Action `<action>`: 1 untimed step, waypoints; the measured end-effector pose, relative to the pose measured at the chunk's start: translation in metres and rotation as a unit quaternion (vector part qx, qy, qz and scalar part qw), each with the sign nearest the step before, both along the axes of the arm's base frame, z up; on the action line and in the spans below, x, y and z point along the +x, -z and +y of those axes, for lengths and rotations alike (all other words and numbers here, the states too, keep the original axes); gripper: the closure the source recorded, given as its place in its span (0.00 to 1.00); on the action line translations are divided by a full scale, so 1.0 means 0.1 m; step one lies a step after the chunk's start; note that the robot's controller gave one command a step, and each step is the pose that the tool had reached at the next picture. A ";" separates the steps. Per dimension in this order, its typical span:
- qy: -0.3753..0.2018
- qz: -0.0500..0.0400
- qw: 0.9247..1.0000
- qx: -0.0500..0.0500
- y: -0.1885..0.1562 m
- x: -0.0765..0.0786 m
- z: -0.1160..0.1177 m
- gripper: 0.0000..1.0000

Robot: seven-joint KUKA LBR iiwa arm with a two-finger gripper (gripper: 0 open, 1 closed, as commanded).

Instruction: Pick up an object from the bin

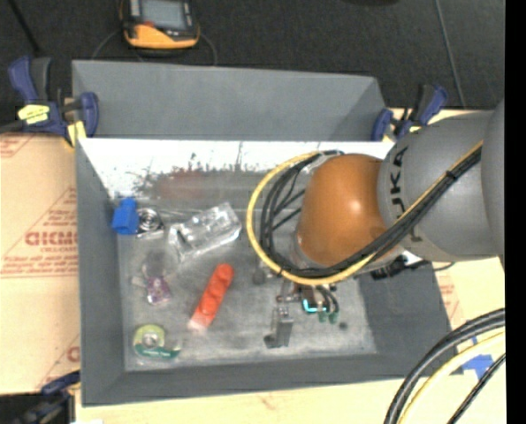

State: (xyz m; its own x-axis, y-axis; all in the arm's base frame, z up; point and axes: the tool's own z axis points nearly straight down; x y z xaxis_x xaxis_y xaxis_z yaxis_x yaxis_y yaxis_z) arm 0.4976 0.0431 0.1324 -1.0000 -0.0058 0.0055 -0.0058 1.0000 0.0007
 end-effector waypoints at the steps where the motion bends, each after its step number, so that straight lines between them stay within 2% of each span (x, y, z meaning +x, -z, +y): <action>1: -0.178 -0.004 0.984 0.001 0.63 0.51 0.77 0.00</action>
Offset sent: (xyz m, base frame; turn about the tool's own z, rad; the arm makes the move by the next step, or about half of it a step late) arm 0.0508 0.0764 -0.0621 -0.3559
